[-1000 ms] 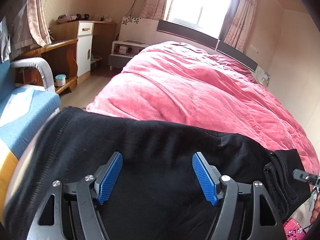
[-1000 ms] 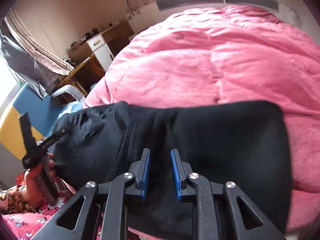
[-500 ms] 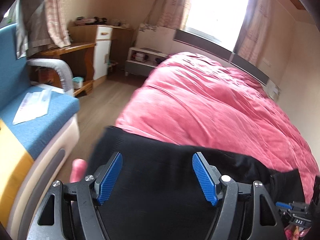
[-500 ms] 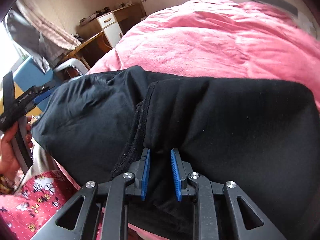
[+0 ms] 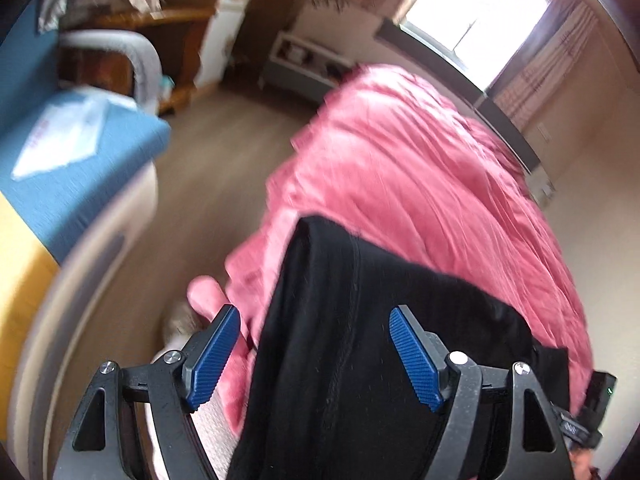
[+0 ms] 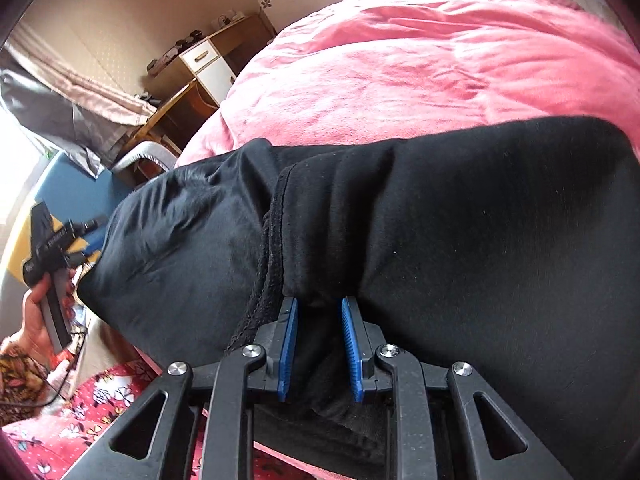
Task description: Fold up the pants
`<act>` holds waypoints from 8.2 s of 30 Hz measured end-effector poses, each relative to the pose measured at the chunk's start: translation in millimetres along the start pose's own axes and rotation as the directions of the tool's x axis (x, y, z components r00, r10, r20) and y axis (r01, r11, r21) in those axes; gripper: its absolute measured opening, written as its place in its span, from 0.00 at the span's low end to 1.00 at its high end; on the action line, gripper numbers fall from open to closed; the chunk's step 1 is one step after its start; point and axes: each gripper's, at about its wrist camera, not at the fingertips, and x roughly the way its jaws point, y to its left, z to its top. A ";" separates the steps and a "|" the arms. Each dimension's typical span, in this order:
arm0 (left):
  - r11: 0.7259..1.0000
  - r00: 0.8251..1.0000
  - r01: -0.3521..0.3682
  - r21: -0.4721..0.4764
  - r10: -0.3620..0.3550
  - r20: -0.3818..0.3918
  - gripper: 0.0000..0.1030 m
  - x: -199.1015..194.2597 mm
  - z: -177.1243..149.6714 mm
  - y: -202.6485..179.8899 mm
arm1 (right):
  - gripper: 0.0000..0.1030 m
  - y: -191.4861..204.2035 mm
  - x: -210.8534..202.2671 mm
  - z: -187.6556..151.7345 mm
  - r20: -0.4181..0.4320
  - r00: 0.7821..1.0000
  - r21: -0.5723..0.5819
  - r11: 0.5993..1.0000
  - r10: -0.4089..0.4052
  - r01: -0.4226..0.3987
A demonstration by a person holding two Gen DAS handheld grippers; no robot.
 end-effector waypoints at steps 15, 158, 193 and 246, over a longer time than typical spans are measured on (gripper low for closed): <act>0.994 0.985 0.024 0.110 -0.004 -0.174 0.76 29.6 -10.2 -7.5 | 0.23 -0.1 -0.5 -1.0 0.002 1.000 0.003 1.000 0.000 0.000; 0.733 0.999 0.015 0.680 0.013 -0.036 0.62 92.9 -124.6 -337.6 | 0.20 -88.9 -120.5 7.2 0.077 0.959 0.137 0.956 -0.272 0.260; 0.817 0.999 0.022 0.576 0.007 -0.048 0.75 113.6 -60.7 -328.9 | 0.52 -122.2 -110.3 64.3 0.209 0.946 0.269 0.945 -0.247 0.187; 0.732 0.807 0.571 0.371 -0.419 -0.416 0.41 83.5 -102.4 -290.5 | 0.45 -163.0 -95.1 -3.9 0.179 0.975 0.351 0.917 0.134 -0.190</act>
